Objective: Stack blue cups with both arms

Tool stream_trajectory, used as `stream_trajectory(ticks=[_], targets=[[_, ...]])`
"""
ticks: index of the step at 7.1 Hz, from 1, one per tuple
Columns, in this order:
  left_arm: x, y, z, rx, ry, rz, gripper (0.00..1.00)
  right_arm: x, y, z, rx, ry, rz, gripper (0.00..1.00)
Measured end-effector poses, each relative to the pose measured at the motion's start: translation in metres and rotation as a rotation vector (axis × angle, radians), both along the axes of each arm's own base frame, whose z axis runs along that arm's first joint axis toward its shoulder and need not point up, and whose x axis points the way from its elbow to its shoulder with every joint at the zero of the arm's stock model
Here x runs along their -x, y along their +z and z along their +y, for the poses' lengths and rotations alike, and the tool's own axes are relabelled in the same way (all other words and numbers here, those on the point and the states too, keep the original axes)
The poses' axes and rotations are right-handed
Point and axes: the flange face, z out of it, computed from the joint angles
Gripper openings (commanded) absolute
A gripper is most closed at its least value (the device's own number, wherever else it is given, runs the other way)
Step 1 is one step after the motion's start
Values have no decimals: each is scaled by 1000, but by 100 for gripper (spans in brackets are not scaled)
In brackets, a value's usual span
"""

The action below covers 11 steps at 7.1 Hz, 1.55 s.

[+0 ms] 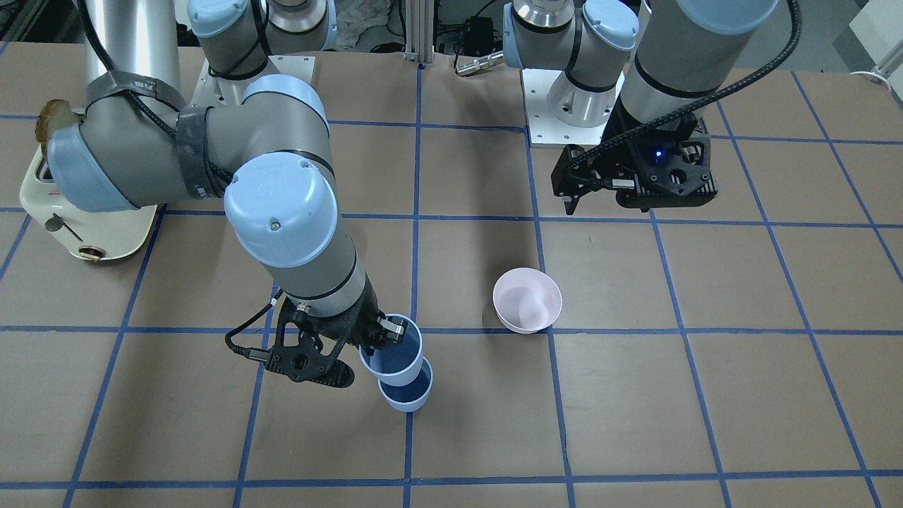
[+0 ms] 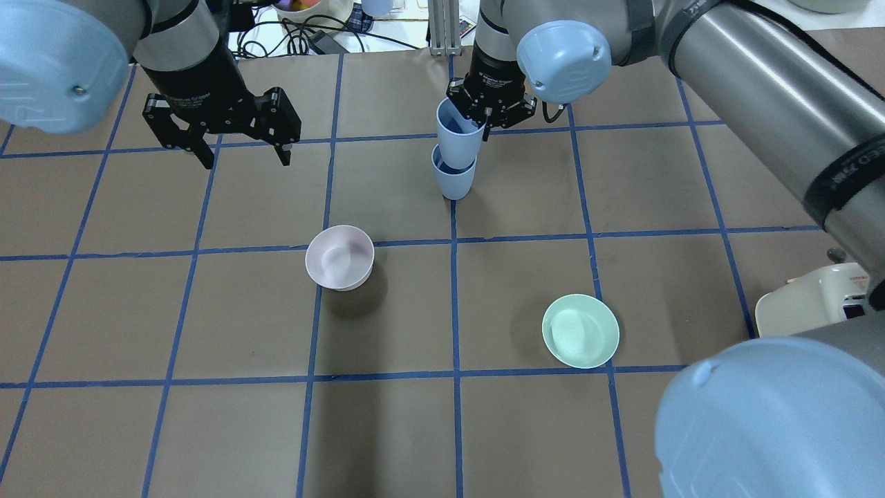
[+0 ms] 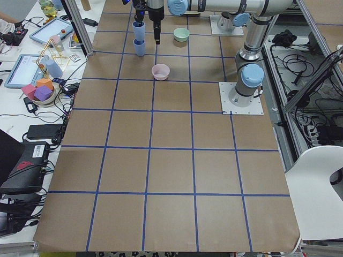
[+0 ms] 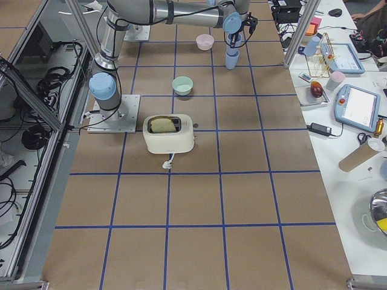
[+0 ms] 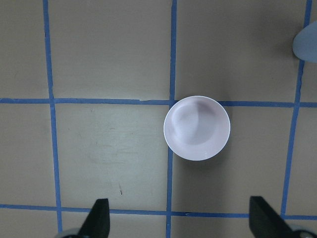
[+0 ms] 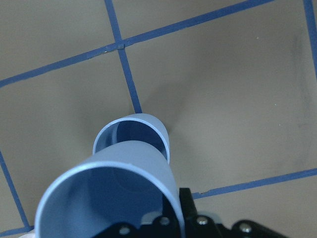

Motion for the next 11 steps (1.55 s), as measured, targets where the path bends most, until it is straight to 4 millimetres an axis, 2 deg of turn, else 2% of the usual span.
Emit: stream_trajectory(ticks=[1,2,3,4,6,8,10,11], targets=[[0,-1,0,-1,0,0,100,-1,-4,-1,-7,1,-1,1],[0,-1,0,-2,0,0,100,-2,-7,-1,-11,2,-4,43],[0,-1,1,-1,0,0,100,-2,-10,-3,-13,2,-5,92],[0,-1,1,-1,0,0,100,-2,-12,-3,-12,2,-5,100],[0,0,1,-1,0,0,100,-2,-13,-5,-9,1,-4,100],[0,-1,1,-2,0,0,100,5,0,-10,14,-3,5,100],[0,0,2,-1,0,0,100,27,19,-22,44,0,42,100],[0,0,2,-1,0,0,100,45,27,-24,40,16,58,100]])
